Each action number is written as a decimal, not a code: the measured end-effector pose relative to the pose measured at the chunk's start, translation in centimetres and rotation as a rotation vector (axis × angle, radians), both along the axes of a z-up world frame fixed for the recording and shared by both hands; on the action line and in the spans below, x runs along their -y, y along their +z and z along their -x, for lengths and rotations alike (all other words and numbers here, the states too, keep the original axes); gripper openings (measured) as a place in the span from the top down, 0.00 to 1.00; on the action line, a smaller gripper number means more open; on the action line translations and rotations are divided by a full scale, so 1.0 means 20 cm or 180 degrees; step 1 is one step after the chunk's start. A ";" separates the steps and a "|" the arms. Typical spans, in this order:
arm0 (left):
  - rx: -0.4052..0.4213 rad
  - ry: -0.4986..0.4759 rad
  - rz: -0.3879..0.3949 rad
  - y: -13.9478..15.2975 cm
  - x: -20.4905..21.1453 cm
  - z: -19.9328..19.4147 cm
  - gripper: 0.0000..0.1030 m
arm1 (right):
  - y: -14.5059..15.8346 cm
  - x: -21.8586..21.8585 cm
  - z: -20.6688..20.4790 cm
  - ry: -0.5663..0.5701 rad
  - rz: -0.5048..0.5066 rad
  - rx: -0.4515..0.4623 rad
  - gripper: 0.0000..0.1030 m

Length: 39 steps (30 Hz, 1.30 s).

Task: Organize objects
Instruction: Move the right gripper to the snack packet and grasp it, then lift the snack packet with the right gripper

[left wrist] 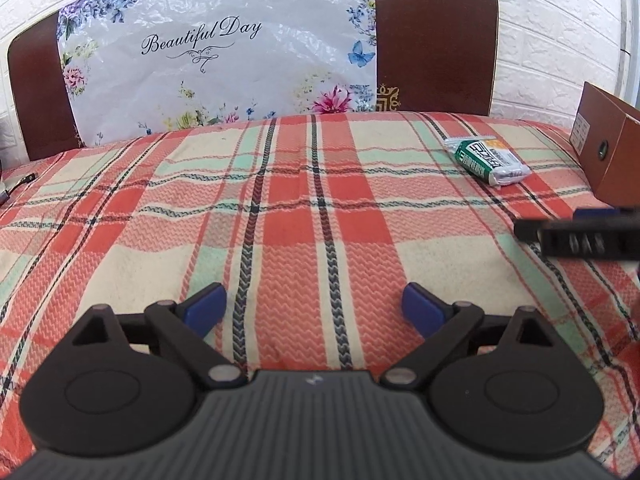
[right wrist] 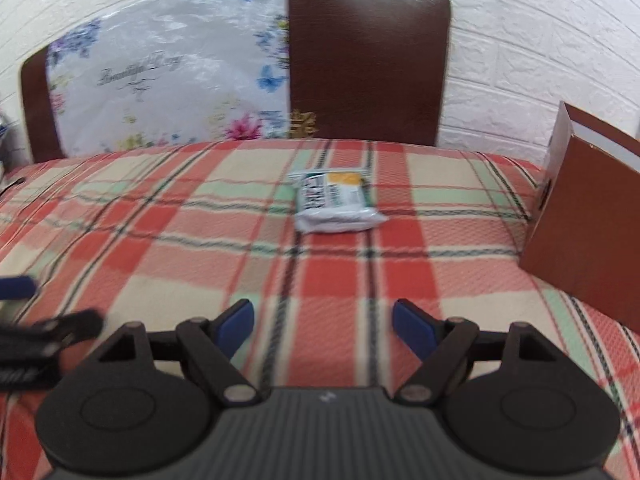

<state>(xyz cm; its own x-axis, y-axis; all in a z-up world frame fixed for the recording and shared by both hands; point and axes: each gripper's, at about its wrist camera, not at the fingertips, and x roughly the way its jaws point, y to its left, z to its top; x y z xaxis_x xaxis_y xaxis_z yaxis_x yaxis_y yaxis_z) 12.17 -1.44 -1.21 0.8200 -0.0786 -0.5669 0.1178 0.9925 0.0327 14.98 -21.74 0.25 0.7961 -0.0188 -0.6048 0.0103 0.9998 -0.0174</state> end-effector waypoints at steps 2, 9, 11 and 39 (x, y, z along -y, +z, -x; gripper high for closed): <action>0.0000 -0.0006 0.0030 0.00 0.00 0.00 0.06 | 0.00 0.05 -0.09 -0.0091 -0.0009 0.0011 0.18; 0.0022 -0.0015 0.0107 0.00 -0.02 0.00 0.06 | -0.02 0.06 -0.34 0.0144 -0.0155 0.0054 0.10; 0.0027 -0.0011 0.0123 0.00 -0.02 -0.01 0.06 | -0.03 0.03 -0.39 0.0169 -0.0055 0.0040 0.06; 0.0018 -0.0060 0.0144 0.00 -0.02 -0.01 0.06 | 0.03 0.10 0.77 0.0435 0.0128 -0.0081 0.49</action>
<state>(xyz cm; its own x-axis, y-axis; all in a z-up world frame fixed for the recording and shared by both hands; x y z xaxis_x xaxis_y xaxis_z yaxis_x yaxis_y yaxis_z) 12.46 -1.04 -1.22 0.8214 -0.1195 -0.5577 0.1363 0.9906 -0.0114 -0.33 -23.77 0.88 0.7773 0.0640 -0.6259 -0.1267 0.9904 -0.0560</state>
